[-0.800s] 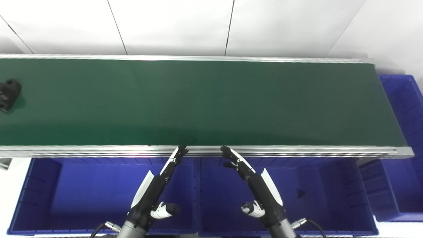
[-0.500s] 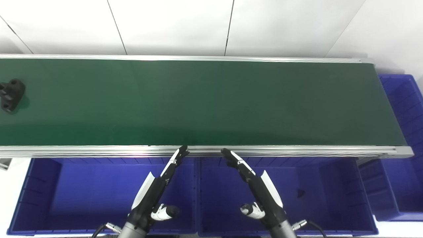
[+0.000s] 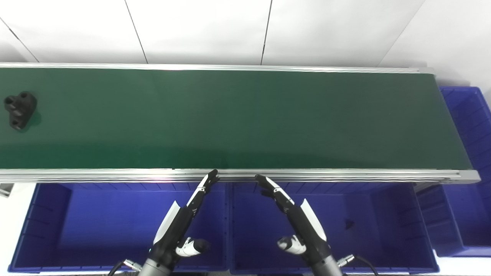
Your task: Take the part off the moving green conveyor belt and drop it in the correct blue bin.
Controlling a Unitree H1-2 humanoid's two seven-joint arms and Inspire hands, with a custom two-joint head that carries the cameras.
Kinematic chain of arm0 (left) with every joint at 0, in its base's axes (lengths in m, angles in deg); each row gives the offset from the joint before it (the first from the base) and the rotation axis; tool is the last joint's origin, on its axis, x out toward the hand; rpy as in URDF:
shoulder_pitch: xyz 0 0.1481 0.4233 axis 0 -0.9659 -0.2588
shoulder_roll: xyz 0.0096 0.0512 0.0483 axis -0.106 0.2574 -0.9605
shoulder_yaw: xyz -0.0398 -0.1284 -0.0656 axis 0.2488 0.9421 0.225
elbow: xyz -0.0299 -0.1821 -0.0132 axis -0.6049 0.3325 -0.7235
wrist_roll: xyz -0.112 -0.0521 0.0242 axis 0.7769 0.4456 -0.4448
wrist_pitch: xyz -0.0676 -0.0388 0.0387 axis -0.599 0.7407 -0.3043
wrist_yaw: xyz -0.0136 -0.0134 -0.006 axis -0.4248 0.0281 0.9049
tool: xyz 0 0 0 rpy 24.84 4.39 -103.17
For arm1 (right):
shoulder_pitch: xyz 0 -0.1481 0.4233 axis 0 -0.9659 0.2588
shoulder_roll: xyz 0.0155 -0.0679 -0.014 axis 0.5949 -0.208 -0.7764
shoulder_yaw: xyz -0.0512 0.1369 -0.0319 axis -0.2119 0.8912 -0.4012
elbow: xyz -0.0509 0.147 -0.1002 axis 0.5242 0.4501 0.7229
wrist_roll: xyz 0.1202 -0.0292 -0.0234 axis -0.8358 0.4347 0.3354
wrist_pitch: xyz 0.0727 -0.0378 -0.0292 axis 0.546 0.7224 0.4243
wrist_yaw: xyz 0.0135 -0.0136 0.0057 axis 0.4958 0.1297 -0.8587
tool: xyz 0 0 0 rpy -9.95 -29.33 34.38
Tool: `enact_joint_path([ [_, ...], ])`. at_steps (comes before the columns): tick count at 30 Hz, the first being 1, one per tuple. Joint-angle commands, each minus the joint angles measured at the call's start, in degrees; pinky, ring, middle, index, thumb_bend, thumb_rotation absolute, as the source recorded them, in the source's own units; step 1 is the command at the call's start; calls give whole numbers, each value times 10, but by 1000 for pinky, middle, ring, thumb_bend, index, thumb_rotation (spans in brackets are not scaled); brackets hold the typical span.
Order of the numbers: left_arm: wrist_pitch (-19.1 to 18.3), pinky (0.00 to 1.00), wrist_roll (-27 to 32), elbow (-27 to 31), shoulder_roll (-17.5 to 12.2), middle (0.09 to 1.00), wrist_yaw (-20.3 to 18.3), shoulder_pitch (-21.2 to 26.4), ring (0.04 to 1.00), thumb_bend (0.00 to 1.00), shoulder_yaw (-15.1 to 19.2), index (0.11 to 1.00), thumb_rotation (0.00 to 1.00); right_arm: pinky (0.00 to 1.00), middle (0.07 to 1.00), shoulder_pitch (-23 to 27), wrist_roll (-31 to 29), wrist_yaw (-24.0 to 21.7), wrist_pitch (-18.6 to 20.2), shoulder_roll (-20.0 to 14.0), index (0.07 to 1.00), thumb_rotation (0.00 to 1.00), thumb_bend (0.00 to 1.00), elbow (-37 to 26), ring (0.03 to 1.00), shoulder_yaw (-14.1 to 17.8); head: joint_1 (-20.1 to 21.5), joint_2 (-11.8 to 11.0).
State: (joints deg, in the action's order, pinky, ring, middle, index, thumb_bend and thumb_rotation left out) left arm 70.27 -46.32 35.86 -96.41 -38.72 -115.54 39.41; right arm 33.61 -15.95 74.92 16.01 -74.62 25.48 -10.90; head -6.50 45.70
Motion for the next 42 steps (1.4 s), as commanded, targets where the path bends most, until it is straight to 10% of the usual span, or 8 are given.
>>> enact_joint_path([
  [1,26,1000,-3,10,0,974,7,-4,1000,1000,-1,997,989,836,941,2,-2,-1,-27,2,913,975,985,-10,916,1,0,-3],
  [42,26,993,8,16,2,964,19,-11,995,1000,-8,979,1000,949,972,-8,7,8,-27,1,931,1000,1000,4,979,19,-5,-14],
])
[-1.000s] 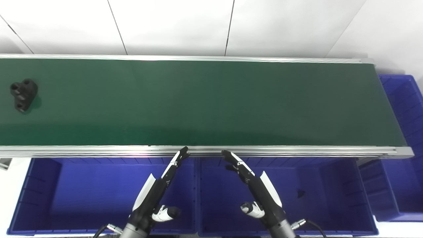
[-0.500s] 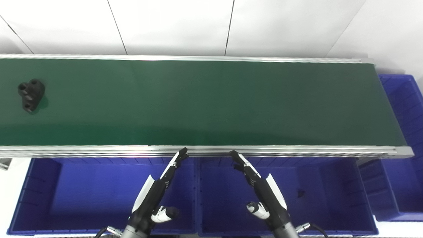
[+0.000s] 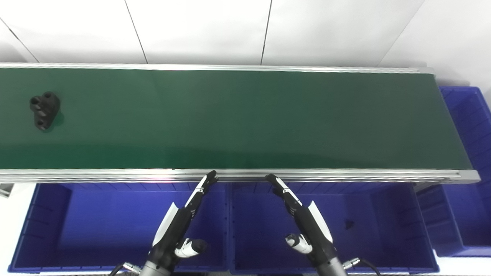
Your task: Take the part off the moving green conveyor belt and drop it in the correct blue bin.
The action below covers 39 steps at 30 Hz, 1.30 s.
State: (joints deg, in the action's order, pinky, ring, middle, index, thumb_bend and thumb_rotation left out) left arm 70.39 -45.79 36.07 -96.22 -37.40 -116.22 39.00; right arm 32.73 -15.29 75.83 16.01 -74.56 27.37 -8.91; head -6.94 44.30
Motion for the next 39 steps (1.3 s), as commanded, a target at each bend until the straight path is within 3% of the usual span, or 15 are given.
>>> enact_joint_path([
  [1,25,992,2,13,0,964,8,-4,995,1000,-4,979,1000,948,972,1,1,-1,-27,0,931,1000,1000,-14,978,-1,-1,0],
  [39,25,1000,4,9,0,962,5,-3,1000,1000,-6,981,1000,910,959,2,10,9,-27,0,926,1000,998,-9,956,-8,1,-2],
])
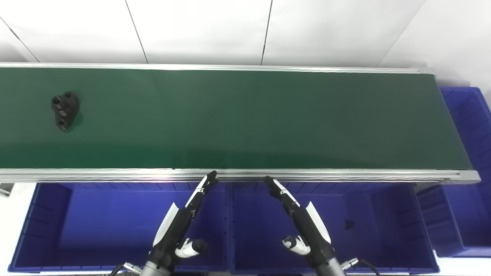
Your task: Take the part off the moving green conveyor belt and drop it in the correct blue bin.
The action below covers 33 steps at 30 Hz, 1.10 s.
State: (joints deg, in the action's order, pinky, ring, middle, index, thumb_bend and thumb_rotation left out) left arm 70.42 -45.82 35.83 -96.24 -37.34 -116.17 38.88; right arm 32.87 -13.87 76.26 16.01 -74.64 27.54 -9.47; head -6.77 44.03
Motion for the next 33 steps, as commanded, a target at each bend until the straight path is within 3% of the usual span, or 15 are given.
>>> enact_joint_path([
  [1,25,1000,5,11,-1,962,4,-4,1000,1000,-5,980,1000,911,959,1,-3,6,-27,0,926,1000,998,-11,957,-2,-1,1],
  [33,25,1000,3,8,-3,961,5,-3,1000,1000,-6,980,1000,877,957,-4,-5,8,-27,-1,921,1000,988,-26,939,-6,-4,1],
])
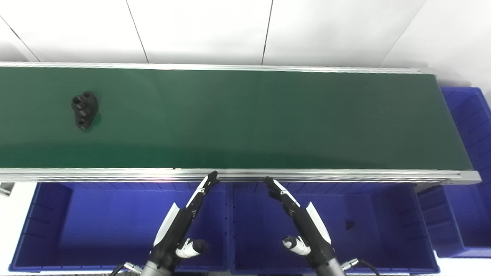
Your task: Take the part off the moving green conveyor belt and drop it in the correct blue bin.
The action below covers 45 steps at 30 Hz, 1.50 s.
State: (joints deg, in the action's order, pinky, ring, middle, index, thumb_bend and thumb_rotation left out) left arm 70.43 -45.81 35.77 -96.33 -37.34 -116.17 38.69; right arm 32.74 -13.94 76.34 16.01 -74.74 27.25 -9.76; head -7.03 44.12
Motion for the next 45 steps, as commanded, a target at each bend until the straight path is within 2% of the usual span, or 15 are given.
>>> enact_joint_path([
  [1,25,1000,3,9,-3,962,6,-3,1000,1000,-4,980,1000,873,956,-4,-6,7,-27,-1,920,1000,986,-25,937,-4,-1,0],
  [7,25,1000,-2,19,-4,962,9,-7,1000,1000,-6,983,1000,876,962,-15,-24,-8,-27,-6,931,1000,977,-53,943,-4,-1,1],
  [14,25,1000,-10,22,-7,962,18,-5,1000,1000,-14,979,1000,878,961,-14,-29,-10,-27,-13,933,998,962,-51,940,-5,-1,0],
  [34,25,1000,-11,11,-5,957,22,0,998,1000,-13,974,1000,932,976,-3,0,19,-27,-19,945,1000,989,-28,975,-15,-3,-12],
  [38,25,1000,-11,7,-6,957,23,2,996,1000,-13,975,1000,971,974,1,3,27,-27,-21,946,1000,983,-24,989,-22,-3,-15],
  [42,25,1000,-9,-3,-11,955,31,6,997,1000,-22,970,1000,989,973,5,7,40,-27,-28,948,1000,966,-17,990,-32,-25,-39],
  [44,25,993,-8,-14,-16,952,38,11,994,995,-32,966,1000,998,977,7,7,46,-27,-34,951,1000,957,-12,995,-39,-42,-57],
  [45,25,991,-7,-22,-16,950,43,15,992,993,-37,962,1000,999,978,10,6,50,-27,-37,951,1000,954,-6,996,-42,-58,-75],
])
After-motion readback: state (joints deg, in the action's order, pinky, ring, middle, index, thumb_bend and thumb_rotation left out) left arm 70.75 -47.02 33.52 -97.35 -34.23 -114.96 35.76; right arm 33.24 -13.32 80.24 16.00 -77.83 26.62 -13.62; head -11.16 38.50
